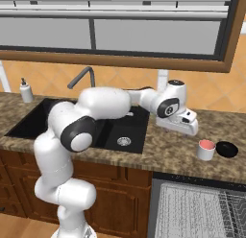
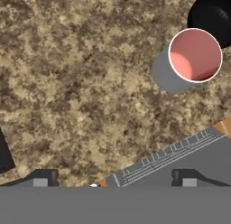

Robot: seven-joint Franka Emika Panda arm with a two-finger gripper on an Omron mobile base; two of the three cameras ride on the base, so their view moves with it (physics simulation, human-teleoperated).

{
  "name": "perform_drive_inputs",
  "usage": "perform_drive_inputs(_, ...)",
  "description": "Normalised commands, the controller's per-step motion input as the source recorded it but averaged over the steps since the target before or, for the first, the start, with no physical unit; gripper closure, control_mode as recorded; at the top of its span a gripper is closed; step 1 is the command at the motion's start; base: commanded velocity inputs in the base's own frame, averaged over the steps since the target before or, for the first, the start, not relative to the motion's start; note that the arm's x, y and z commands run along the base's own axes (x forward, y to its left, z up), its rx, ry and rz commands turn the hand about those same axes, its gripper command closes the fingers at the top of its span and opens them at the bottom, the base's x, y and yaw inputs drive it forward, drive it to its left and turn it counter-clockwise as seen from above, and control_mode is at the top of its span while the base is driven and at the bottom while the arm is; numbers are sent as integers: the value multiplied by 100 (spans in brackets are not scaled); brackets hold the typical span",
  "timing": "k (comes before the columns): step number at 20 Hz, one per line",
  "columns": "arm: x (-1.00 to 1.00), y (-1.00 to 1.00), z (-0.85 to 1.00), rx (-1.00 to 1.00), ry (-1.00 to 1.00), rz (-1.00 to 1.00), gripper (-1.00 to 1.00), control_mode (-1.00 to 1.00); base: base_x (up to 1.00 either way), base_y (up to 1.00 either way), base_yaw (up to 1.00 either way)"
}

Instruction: Pick up the cup and bowl from the counter, place them in the dishwasher, and close the dishwasher door.

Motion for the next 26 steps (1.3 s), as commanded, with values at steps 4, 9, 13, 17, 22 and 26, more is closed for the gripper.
perform_drive_inputs(4, 24, -63, -20, 0, 0, 6, -100, -100, 0, 0, 0)
perform_drive_inputs(9, 17, -36, -9, 0, 0, 5, -100, -100, 0, 0, 0)
perform_drive_inputs(13, 32, -34, -13, 0, -1, 8, -100, -100, 0, 0, 0)
perform_drive_inputs(17, 28, -36, -23, 0, -2, 9, -100, -100, 0, 0, 0)
perform_drive_inputs(22, 17, -25, -28, 0, -1, 7, -100, -100, 0, 0, 0)
perform_drive_inputs(26, 21, -10, -32, -1, 0, 5, -100, -100, 0, 0, 0)
